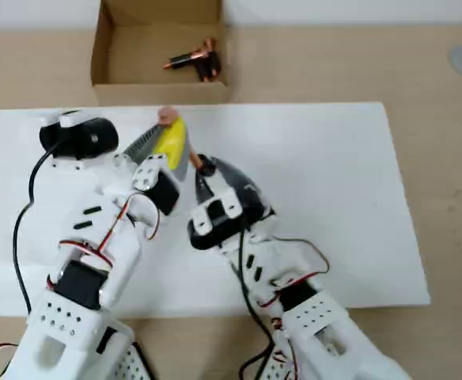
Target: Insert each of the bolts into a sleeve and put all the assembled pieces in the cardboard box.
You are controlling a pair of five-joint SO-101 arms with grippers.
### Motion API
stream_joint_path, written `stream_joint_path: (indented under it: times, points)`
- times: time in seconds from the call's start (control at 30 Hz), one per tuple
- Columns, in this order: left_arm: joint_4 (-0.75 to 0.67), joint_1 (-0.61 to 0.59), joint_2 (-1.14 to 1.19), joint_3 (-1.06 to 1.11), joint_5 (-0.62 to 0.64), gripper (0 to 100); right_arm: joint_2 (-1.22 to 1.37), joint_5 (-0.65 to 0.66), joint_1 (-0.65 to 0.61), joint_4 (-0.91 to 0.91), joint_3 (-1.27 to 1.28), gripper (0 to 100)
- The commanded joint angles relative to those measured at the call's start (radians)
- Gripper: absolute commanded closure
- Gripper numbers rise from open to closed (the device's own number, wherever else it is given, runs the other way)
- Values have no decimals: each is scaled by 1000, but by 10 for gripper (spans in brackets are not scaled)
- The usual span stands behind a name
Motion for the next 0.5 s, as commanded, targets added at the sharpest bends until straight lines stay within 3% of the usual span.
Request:
stream_joint_path:
  times: [0.0, 0.47]
  points:
    - [-8, 0, 5, -14, -8, 992, -22, 2, -12, -23, -2, 988]
    - [-6, -3, -177, 55, -9, 992, -19, 2, -10, -23, -2, 988]
